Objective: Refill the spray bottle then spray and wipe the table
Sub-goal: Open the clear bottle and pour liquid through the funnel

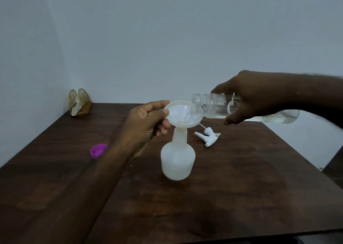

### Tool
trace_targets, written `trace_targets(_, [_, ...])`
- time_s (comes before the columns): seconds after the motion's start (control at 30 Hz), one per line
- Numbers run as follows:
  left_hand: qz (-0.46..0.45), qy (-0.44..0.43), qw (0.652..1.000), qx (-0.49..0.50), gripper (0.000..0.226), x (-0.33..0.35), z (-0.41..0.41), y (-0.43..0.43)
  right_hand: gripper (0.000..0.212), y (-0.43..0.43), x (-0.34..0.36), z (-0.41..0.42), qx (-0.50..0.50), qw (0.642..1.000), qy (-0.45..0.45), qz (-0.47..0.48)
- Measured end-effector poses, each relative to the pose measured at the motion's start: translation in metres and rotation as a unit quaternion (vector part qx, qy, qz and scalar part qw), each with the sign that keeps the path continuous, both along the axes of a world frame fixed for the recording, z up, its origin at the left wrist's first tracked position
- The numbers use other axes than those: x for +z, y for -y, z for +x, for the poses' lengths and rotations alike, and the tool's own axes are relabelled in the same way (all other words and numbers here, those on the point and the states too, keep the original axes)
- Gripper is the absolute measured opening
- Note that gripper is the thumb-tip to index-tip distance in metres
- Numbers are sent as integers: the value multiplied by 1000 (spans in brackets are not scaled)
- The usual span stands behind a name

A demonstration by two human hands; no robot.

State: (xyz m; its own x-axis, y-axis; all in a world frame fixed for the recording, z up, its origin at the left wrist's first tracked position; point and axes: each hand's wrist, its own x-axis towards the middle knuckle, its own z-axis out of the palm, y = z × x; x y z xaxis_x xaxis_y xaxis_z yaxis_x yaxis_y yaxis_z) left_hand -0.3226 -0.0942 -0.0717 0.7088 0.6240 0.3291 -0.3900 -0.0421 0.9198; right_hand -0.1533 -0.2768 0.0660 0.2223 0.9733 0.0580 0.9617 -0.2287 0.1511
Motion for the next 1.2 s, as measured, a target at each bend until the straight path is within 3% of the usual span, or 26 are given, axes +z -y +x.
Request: trace_targets(1.2, [5, 3, 1000, 4, 32, 0, 1, 2, 68, 1, 2, 1, 0, 1000, 24, -1])
